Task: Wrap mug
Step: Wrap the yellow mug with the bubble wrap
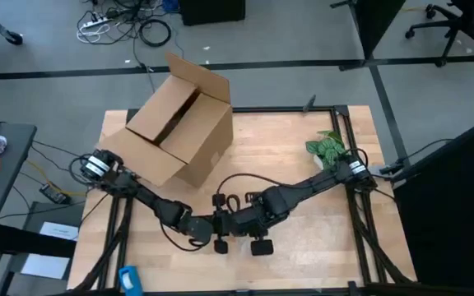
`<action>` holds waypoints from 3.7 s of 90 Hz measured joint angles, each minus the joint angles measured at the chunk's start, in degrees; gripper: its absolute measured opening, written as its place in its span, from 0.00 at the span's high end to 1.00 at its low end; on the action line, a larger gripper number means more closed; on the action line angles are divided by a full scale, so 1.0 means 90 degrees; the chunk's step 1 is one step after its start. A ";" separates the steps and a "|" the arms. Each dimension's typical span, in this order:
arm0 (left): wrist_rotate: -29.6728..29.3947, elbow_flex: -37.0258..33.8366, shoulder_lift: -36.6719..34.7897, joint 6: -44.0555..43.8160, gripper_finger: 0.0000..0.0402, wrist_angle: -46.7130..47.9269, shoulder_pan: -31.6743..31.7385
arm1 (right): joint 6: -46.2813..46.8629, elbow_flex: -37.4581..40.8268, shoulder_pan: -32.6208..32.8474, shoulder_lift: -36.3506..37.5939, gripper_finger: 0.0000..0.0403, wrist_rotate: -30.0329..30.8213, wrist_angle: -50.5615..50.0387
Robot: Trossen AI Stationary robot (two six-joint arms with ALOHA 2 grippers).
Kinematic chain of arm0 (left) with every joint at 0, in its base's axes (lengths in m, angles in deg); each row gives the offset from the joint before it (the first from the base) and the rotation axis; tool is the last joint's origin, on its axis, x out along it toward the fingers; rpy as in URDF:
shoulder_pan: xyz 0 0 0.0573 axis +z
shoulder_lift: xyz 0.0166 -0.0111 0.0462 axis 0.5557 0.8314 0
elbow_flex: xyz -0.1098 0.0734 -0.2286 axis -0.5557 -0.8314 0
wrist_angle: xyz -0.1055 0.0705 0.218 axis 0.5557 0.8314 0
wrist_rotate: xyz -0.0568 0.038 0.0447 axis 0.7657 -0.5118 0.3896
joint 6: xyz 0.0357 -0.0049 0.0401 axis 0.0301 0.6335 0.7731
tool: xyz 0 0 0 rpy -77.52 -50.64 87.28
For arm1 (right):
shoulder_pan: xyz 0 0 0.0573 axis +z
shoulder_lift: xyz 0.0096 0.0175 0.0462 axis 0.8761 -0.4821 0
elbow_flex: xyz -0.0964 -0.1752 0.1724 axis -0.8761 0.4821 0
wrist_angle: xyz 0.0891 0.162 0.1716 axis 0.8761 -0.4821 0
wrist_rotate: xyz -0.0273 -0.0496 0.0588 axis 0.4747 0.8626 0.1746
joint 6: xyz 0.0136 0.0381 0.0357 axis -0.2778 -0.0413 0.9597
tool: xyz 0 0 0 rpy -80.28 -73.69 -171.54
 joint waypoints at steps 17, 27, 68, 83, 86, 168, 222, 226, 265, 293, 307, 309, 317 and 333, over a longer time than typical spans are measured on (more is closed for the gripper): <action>0.0015 0.0000 0.0000 -0.0094 0.88 -0.0032 0.0000 | -0.0136 0.1011 -0.0170 -0.0020 0.95 -0.0394 0.0829; 0.0012 0.0000 0.0000 -0.0083 0.88 -0.0038 0.0000 | -0.0154 0.1265 -0.0362 0.0031 0.95 -0.0400 0.0863; -0.0011 -0.0005 0.0000 -0.0084 0.88 0.0016 0.0024 | -0.0356 0.1133 -0.0645 0.0044 0.95 -0.0295 0.0734; 0.0025 -0.0005 0.0000 -0.0086 0.88 -0.0008 0.0029 | -0.0396 0.0783 -0.0588 0.0080 0.95 0.0012 0.0568; 0.0024 -0.0005 -0.0017 -0.0069 0.88 -0.0018 0.0034 | -0.0396 0.0770 -0.0588 0.0087 0.95 0.0008 0.0518; -0.0073 0.0000 -0.0816 0.0759 0.88 0.1424 0.0090 | -0.0157 0.2403 -0.1103 0.0105 0.95 -0.0513 0.1709; -0.0102 0.0010 -0.0821 0.0882 0.88 0.1395 0.0177 | 0.0350 0.0991 -0.0993 0.0100 0.95 0.0464 0.0963; -0.0102 0.0010 -0.0821 0.0876 0.88 0.1405 0.0170 | 0.0394 0.1251 -0.1025 0.0100 0.95 0.0394 0.1153; -0.0092 0.0007 -0.0815 0.0533 0.88 0.1564 0.0105 | 0.0689 0.2816 -0.1030 0.0136 0.95 0.0200 0.1873; -0.0090 0.0000 -0.0814 0.0271 0.88 0.1594 0.0100 | 0.0661 0.3341 -0.1195 0.0180 0.99 -0.0209 0.2712; -0.0091 0.0000 -0.0814 0.0390 0.88 0.1526 0.0100 | 0.0657 0.2900 -0.1186 0.0263 0.99 -0.0141 0.2358; -0.0090 0.0000 -0.0814 0.0390 0.88 0.1513 0.0100 | 0.0658 0.2835 -0.1180 0.0279 1.00 -0.0100 0.2299; -0.0091 0.0000 -0.0814 0.0390 0.88 0.1520 0.0100 | 0.0661 0.2567 -0.1152 0.0430 1.00 0.0004 0.1968; -0.0090 0.0000 -0.0811 0.0326 0.88 0.1489 0.0100 | 0.0721 0.2050 -0.1139 0.0590 1.00 0.0158 0.1257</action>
